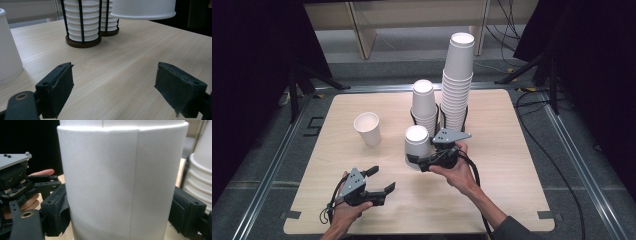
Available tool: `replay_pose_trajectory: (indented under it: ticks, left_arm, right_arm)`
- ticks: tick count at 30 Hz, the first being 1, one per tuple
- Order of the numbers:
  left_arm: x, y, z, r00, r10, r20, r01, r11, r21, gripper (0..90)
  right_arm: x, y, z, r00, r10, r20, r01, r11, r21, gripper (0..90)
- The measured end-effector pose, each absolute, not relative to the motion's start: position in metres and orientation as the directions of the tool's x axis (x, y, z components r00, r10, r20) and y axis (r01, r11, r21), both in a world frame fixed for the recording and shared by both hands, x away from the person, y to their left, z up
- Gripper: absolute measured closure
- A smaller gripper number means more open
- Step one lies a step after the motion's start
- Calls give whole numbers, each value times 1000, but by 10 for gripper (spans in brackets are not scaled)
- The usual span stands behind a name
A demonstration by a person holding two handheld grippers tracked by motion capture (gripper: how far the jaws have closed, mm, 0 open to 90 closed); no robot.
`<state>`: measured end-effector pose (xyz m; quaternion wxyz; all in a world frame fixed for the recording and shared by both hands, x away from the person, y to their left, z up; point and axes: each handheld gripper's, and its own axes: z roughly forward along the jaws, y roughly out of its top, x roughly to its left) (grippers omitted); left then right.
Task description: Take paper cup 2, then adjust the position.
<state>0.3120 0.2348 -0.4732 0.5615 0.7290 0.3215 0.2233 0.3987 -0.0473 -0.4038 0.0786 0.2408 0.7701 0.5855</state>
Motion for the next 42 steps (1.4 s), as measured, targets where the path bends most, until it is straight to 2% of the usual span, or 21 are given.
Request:
replay_pose_trajectory:
  ticks: [2, 3, 15, 17, 35, 40, 42]
  left_arm:
    - [312, 235, -473, 695, 718, -36, 217, -161, 963, 143]
    - [312, 235, -473, 696, 717, -39, 217, -158, 963, 143]
    - [311, 236, -472, 710, 698, -93, 216, -89, 972, 143]
    - [310, 238, -471, 703, 706, -86, 225, -106, 969, 143]
    - [309, 238, -469, 705, 701, -104, 228, -86, 970, 139]
    - [310, 238, -469, 714, 691, -113, 211, -59, 976, 135]
    - [309, 239, -468, 712, 694, -108, 221, -76, 972, 132]
  right_arm:
    - [400, -42, -406, -886, 440, 144, 252, 198, 947, 176]
    - [397, -39, -406, -880, 442, 174, 281, 188, 941, 176]
    - [392, -9, -412, -910, 379, 165, 261, 217, 941, 176]
    - [391, -6, -413, -910, 379, 165, 263, 222, 939, 176]
    - [388, 7, -416, -923, 345, 169, 255, 221, 941, 176]
    - [387, 10, -418, -921, 335, 200, 283, 223, 933, 177]
    - [387, 11, -418, -925, 338, 172, 257, 225, 940, 177]
